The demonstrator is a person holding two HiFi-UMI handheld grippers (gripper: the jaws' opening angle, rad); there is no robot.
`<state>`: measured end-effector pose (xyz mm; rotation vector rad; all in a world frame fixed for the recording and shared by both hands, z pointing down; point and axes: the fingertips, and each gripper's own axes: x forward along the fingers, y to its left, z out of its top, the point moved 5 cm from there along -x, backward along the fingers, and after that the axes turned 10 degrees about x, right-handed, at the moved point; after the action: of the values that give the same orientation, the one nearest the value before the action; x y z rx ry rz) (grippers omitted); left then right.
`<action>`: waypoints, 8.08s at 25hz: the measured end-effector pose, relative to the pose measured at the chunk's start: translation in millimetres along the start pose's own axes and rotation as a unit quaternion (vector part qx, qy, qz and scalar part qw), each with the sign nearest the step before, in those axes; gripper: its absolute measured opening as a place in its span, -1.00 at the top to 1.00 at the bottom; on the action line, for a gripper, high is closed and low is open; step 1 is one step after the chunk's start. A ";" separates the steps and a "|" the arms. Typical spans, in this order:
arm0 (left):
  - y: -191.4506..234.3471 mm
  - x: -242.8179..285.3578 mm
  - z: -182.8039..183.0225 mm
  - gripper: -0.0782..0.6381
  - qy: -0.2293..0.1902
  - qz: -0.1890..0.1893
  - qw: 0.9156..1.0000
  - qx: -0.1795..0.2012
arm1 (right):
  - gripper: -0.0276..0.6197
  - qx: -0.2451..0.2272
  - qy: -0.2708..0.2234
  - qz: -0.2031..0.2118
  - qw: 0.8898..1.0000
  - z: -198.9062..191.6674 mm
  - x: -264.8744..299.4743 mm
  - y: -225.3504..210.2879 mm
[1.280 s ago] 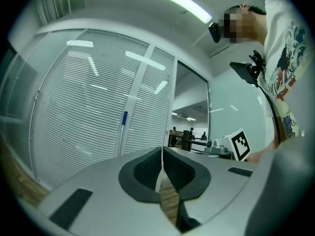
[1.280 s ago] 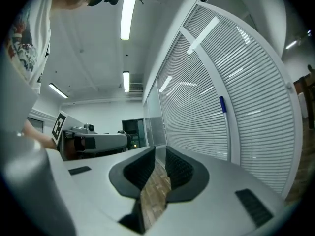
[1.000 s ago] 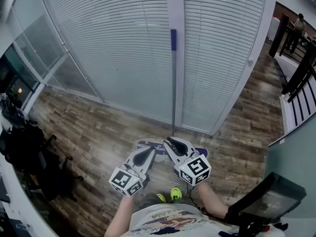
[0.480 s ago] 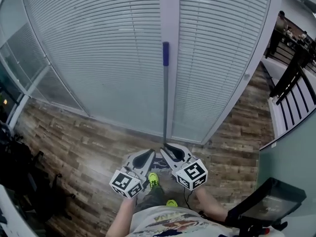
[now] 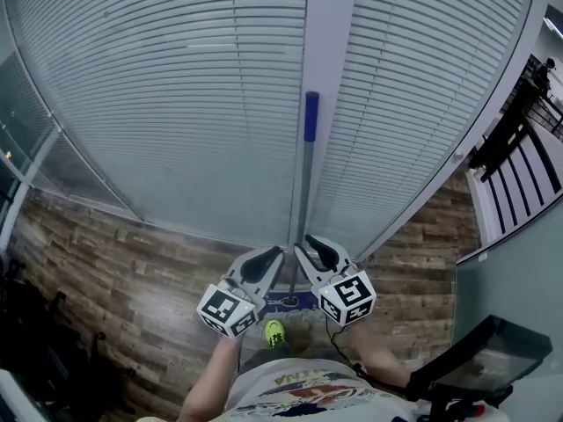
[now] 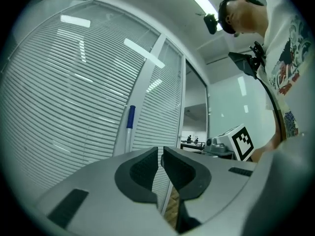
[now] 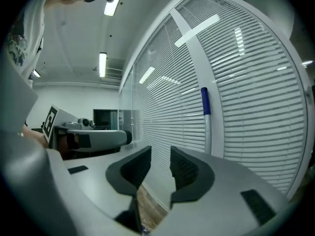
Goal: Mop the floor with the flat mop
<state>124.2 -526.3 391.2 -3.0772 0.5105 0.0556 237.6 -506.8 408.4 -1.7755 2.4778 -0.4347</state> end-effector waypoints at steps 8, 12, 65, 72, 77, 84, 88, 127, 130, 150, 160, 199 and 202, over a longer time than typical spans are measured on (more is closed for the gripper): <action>65.6 51.0 -3.3 0.73 -0.002 -0.011 1.000 0.009 | 0.34 0.000 0.006 -0.027 1.000 16.8 62.2 -52.2; 87.3 79.4 -13.0 0.73 -0.003 -0.001 1.000 0.016 | 0.29 -0.003 0.005 -0.030 1.000 18.3 90.4 -90.4; -294.4 23.1 83.6 0.52 -0.094 -0.124 0.965 0.213 | 0.59 -0.041 -0.016 0.196 0.980 -55.9 -223.1 52.4; -348.1 -9.9 94.6 0.40 -0.057 -0.116 0.962 0.241 | 0.57 -0.030 0.005 0.198 0.980 -75.0 -269.7 69.1; -380.2 -33.9 91.7 0.44 -0.061 -0.092 0.971 0.213 | 0.54 -0.029 0.017 0.224 0.974 -92.5 -294.0 88.2; -486.4 -108.1 56.8 0.44 -0.054 -0.126 0.976 0.167 | 0.46 0.014 0.035 0.224 0.974 -155.6 -383.9 140.7; -551.7 -162.6 24.3 0.41 -0.014 -0.136 0.978 0.155 | 0.37 0.033 0.072 0.222 0.972 -201.3 -436.9 177.1; -1149.2 -371.7 -27.2 0.28 0.087 -0.068 0.987 0.117 | 0.31 -0.027 0.173 0.338 0.925 -383.4 -996.3 362.9; -1155.4 -368.5 -30.7 0.27 0.080 -0.058 0.988 0.122 | 0.31 -0.040 0.185 0.348 0.918 -387.6 -1001.2 360.0; -1030.3 -343.7 -41.3 0.25 0.064 -0.048 0.989 0.120 | 0.27 -0.044 0.193 0.349 0.916 -378.4 -870.3 335.9; -869.6 -359.0 -37.4 0.24 0.042 -0.068 0.990 0.120 | 0.27 -0.065 0.210 0.324 0.920 -359.5 -713.6 351.0; -319.5 -161.3 -72.5 0.18 0.037 -0.064 0.993 0.096 | 0.27 -0.041 0.196 0.276 0.940 -261.2 -163.5 163.5; -333.2 -174.6 -73.1 0.18 0.049 -0.057 0.994 0.084 | 0.27 -0.047 0.208 0.288 0.933 -267.8 -175.5 176.1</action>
<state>69.1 -156.7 476.3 -2.9478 0.3215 -0.1330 77.5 -239.3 599.0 -0.9511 3.1797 -0.6994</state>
